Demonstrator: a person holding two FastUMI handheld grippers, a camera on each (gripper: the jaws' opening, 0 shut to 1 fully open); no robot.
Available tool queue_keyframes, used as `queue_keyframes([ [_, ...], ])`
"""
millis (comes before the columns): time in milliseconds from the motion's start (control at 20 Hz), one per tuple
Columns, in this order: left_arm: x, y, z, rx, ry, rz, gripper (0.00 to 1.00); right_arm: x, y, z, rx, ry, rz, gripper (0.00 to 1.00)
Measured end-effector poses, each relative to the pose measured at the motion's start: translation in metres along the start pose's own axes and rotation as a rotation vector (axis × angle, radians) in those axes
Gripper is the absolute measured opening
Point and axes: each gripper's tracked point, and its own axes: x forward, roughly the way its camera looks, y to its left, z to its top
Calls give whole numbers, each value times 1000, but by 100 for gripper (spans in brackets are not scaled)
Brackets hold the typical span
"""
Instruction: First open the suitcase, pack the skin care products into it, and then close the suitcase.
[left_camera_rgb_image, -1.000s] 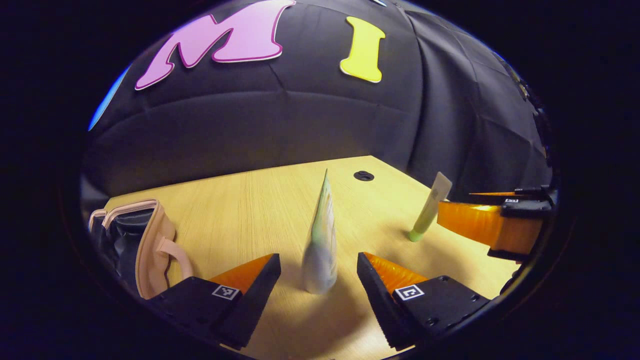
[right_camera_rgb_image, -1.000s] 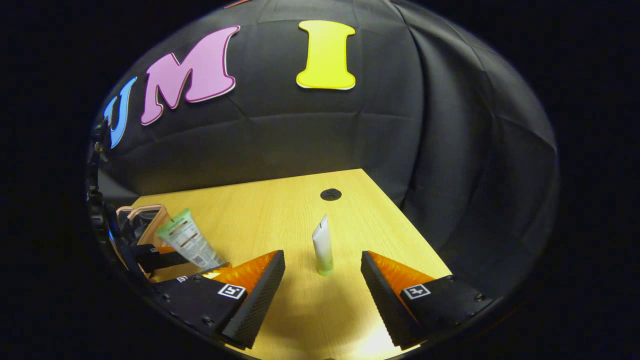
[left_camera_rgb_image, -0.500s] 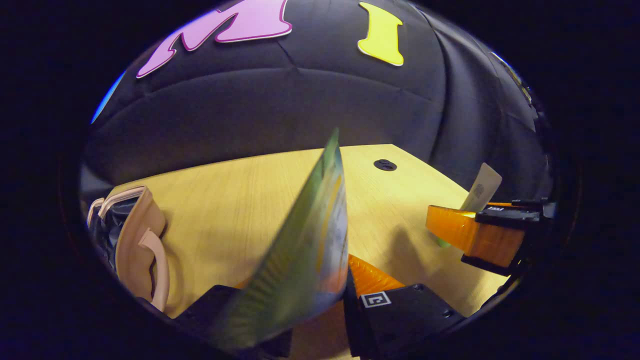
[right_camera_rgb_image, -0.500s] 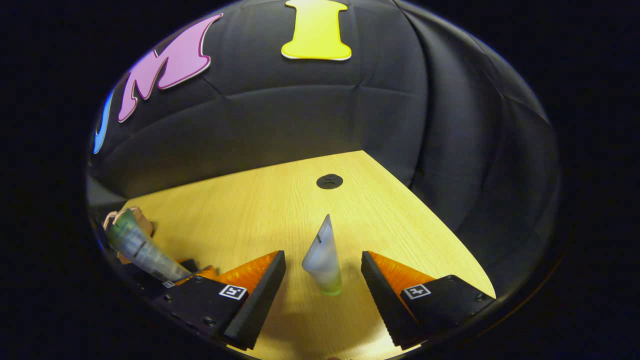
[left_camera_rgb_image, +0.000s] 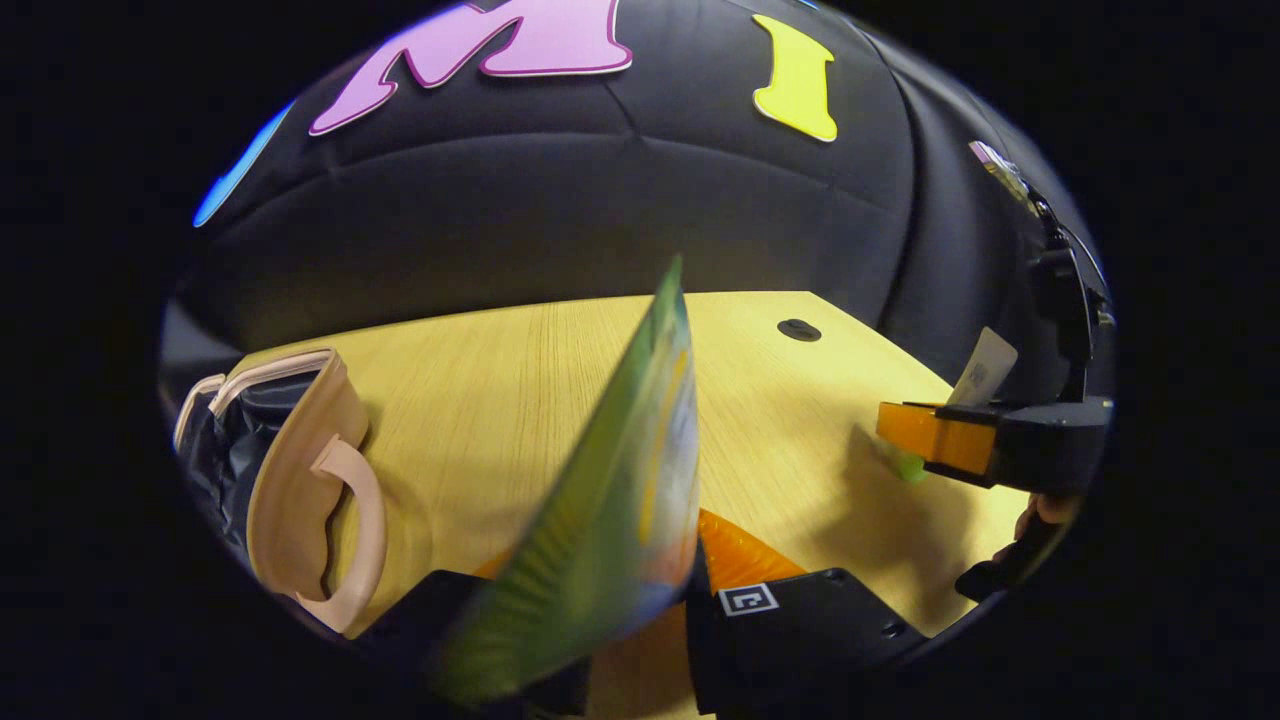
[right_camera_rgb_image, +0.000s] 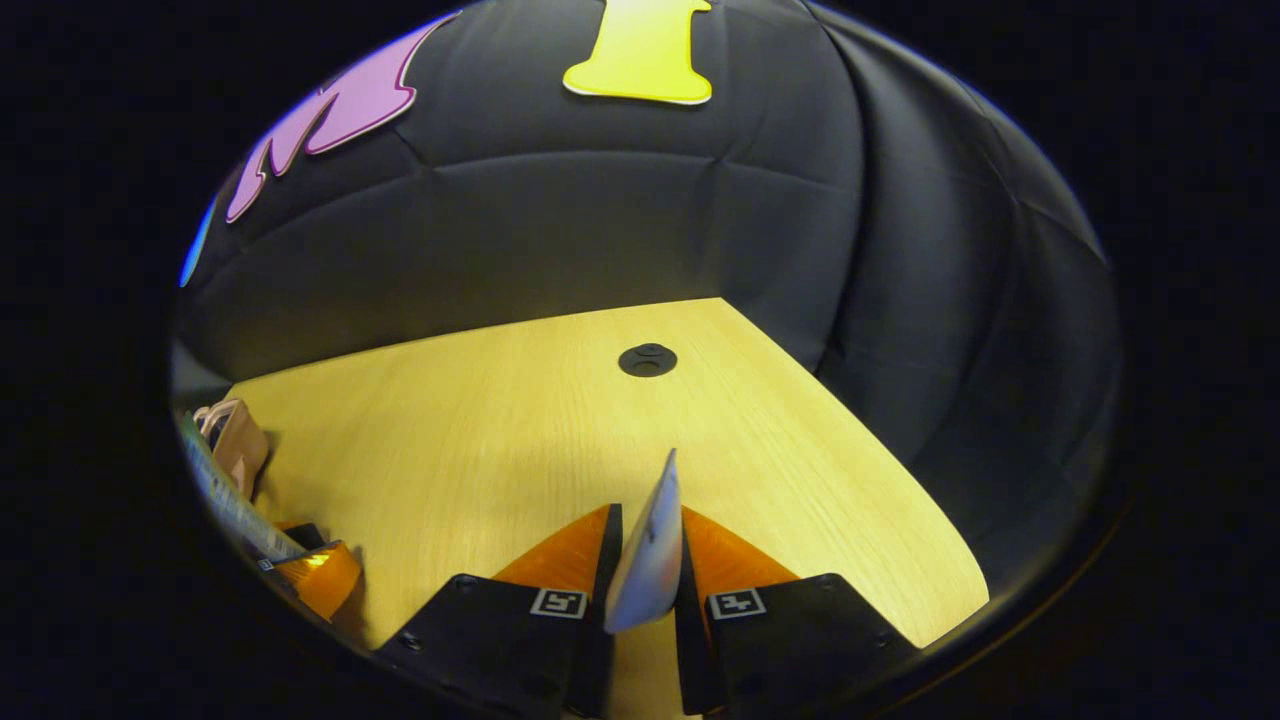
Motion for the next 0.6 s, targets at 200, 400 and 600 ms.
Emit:
queue_keyframes([
  [200, -3, -1, -1, -16, 4, -22, 40, -32, 17, 1, -113, 2, 67, 27],
  [400, -43, 12, 23, -68, -45, -42, 40, -76, 49, 34, -113, -67, 140, 26],
  [600, -120, 65, 57, -124, -86, -27, 39, -127, 96, 48, -146, -75, 246, 26],
])
